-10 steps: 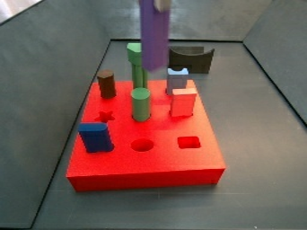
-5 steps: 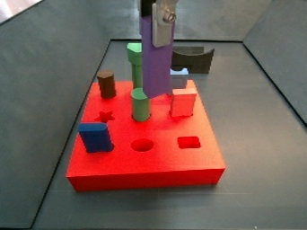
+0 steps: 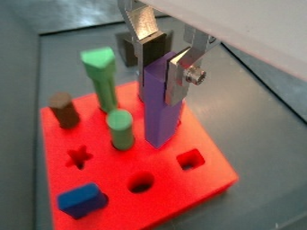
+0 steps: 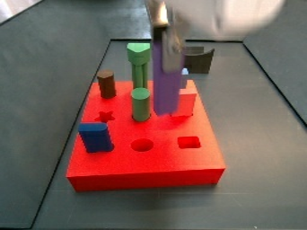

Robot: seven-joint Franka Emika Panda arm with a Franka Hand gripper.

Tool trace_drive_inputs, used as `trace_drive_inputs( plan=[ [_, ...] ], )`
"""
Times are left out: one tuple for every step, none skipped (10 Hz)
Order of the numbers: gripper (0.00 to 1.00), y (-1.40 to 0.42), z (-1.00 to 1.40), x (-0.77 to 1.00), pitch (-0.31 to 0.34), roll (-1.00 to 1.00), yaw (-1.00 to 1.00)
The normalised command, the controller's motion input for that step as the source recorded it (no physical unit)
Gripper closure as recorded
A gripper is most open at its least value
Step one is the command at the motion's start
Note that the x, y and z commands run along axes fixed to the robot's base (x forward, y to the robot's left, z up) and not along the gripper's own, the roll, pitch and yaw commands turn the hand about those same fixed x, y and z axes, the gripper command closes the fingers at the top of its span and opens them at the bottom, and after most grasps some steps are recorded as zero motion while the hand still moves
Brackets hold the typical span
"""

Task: Pick up the rectangle object. Move up. Move to above the board. Insert the rectangle object.
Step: Insert the rectangle object.

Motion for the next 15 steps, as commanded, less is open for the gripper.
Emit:
trace_drive_inputs(
  plan=[
    [1.00,-0.27,-0.35,0.47,0.000,0.07,-0.49],
    [1.00,-0.21,-0.27,0.51,0.000,0.04,-0.48],
    [1.00,-0.15,-0.26,0.51,0.000,0.03,-0.50],
    [1.00,-0.05,-0.20,0.62,0.000,0.00,-0.43],
    [1.00,0.00,-0.17,0.63,0.000,0.00,-0.41],
    [1.00,0.00,-0.15,0.66,0.000,-0.03,-0.48],
    [1.00,0.00,-0.02,0.49,0.043,-0.02,-0.33],
    [1.00,0.02,-0.03,0.38,0.050,-0.02,-0.40],
    [1.00,0.05,-0.02,0.00,0.037,-0.04,-0.37],
    [1.00,0.00,-0.04,-0.11,0.000,0.00,-0.03],
    [1.00,-0.02,-0.17,-0.41,0.019,0.06,-0.27],
    [1.00,0.00,0.00,-0.05,0.000,0.00,-0.09],
    [1.00,-0.01,-0.03,0.00,0.000,0.00,0.00],
    [1.00,-0.07,-0.27,0.00,0.000,0.00,0.00],
    [1.00,-0.05,-0.25,0.00,0.000,0.00,0.00]
  ],
)
